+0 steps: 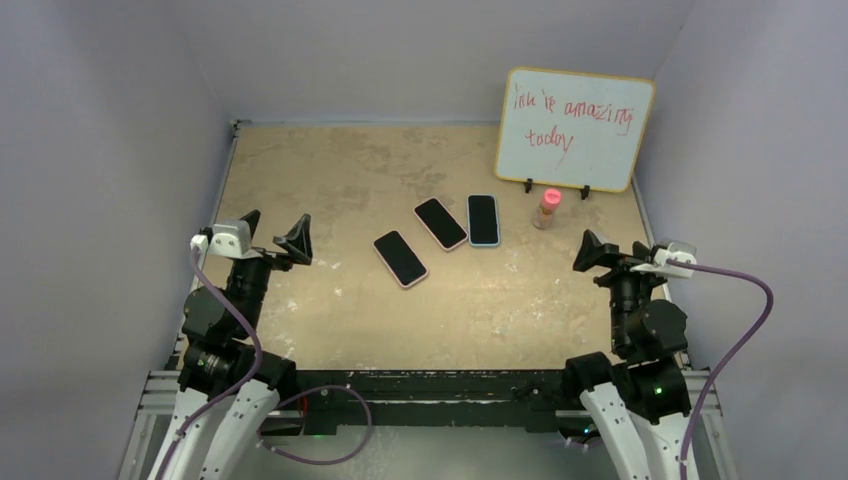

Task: Take the phone out of the phone case
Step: Pick up the phone at the center of the board.

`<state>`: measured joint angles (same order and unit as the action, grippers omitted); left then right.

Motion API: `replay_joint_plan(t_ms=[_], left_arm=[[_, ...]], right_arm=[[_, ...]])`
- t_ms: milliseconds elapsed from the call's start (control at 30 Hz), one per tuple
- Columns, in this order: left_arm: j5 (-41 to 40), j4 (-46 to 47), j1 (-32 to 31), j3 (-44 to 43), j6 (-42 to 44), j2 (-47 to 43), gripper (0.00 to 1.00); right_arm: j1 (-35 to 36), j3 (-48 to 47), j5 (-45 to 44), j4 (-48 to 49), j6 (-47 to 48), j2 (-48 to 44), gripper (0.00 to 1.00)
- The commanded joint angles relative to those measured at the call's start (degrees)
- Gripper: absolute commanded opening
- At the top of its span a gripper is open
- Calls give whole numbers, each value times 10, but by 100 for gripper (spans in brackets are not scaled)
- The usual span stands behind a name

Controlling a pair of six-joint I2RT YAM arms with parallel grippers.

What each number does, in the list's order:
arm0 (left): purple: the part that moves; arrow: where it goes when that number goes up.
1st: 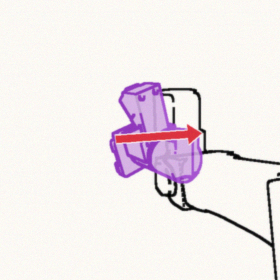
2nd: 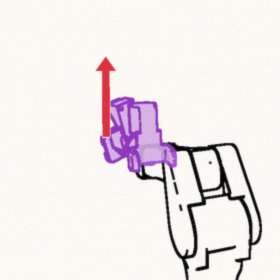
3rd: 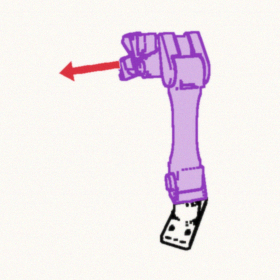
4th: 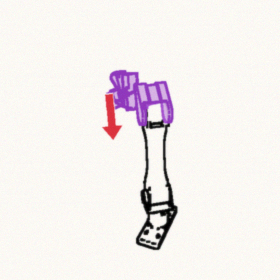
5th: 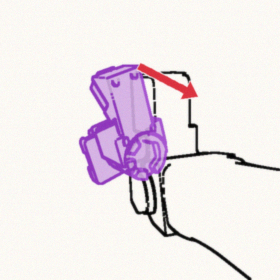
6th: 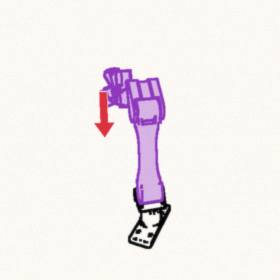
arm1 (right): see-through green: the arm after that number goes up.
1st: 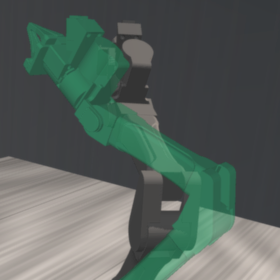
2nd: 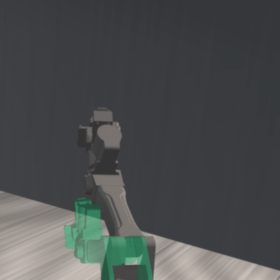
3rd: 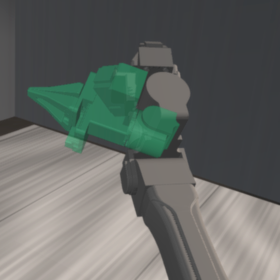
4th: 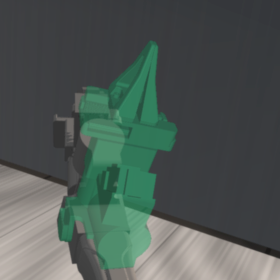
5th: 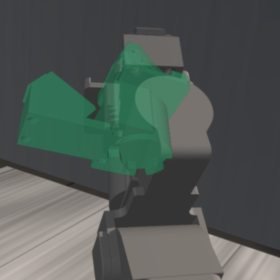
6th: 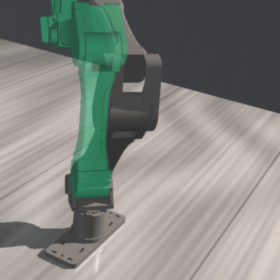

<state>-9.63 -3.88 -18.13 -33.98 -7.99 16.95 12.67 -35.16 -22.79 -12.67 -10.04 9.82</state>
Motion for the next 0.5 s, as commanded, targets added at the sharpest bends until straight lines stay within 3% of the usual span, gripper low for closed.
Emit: replay_joint_plan(t_ms=[0,467], left_arm=[[-14,19,-3,-6,-10,-3,100],[-32,5,-3,-6,-21,-5,100]], right_arm=[[-3,-22,22,13,-8,12,99],[-3,-101,250,-54,-21,236,99]])
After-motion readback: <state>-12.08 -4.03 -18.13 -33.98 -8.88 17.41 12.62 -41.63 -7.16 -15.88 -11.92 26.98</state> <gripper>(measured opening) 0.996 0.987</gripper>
